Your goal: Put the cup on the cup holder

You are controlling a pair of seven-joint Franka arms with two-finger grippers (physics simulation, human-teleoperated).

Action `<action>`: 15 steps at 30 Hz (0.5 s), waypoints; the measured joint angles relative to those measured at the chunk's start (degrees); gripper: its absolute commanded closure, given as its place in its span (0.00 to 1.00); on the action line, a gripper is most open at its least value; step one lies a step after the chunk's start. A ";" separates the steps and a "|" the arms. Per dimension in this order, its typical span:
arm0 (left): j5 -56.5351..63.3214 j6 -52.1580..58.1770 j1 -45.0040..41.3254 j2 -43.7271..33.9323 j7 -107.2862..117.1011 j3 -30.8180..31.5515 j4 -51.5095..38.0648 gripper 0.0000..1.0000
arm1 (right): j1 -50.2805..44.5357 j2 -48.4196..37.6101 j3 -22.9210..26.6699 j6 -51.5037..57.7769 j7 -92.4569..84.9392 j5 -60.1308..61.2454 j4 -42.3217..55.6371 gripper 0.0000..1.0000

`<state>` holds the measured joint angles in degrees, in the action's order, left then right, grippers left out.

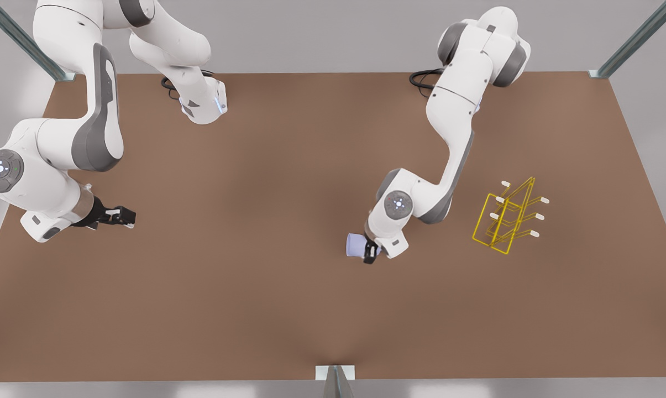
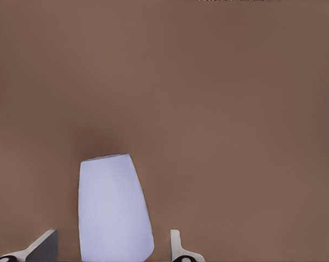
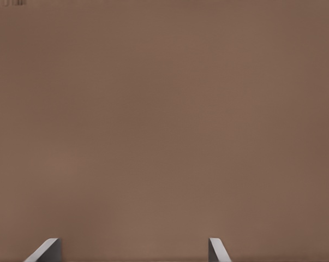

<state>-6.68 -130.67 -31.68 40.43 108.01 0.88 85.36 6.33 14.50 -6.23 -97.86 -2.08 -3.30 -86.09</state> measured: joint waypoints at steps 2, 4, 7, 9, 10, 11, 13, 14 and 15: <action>-0.05 -0.35 0.20 0.34 2.89 0.00 0.13 0.00 | 0.02 0.10 0.00 -0.05 0.46 0.03 -0.06 0.00; 0.12 -0.56 0.25 0.73 5.29 0.03 0.26 0.00 | 0.21 0.27 0.00 -0.09 0.86 0.06 0.02 0.00; 0.02 -0.82 0.25 1.07 8.32 0.07 0.35 0.00 | 0.36 0.32 0.00 -0.15 1.39 0.12 0.09 0.00; -0.08 -1.15 0.24 1.78 10.08 0.08 0.14 0.00 | 0.37 0.32 0.00 -0.18 1.69 0.15 0.10 0.00; -0.11 -1.32 0.23 2.11 10.89 0.09 -0.01 0.00 | 0.38 0.32 0.00 -0.19 1.83 0.15 0.10 0.00; -0.13 -1.47 0.22 2.38 11.65 0.09 -0.08 0.00 | 0.39 0.32 0.00 -0.20 1.96 0.16 0.10 0.00; -0.16 -1.82 0.17 2.77 13.06 0.12 -0.06 0.00 | 0.43 0.36 0.00 -0.23 2.20 0.17 0.10 0.00; -0.17 -1.96 0.11 3.08 13.71 0.24 -0.03 0.00 | 0.44 0.38 0.00 -0.25 2.31 0.17 0.10 0.00; -0.17 -2.08 0.07 3.32 14.32 0.32 -0.01 0.00 | 0.44 0.39 0.00 -0.26 2.39 0.17 0.10 0.00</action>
<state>-6.85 -132.75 -31.62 43.75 122.33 1.19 85.35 6.77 14.90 -6.23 -98.12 0.32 -3.12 -85.99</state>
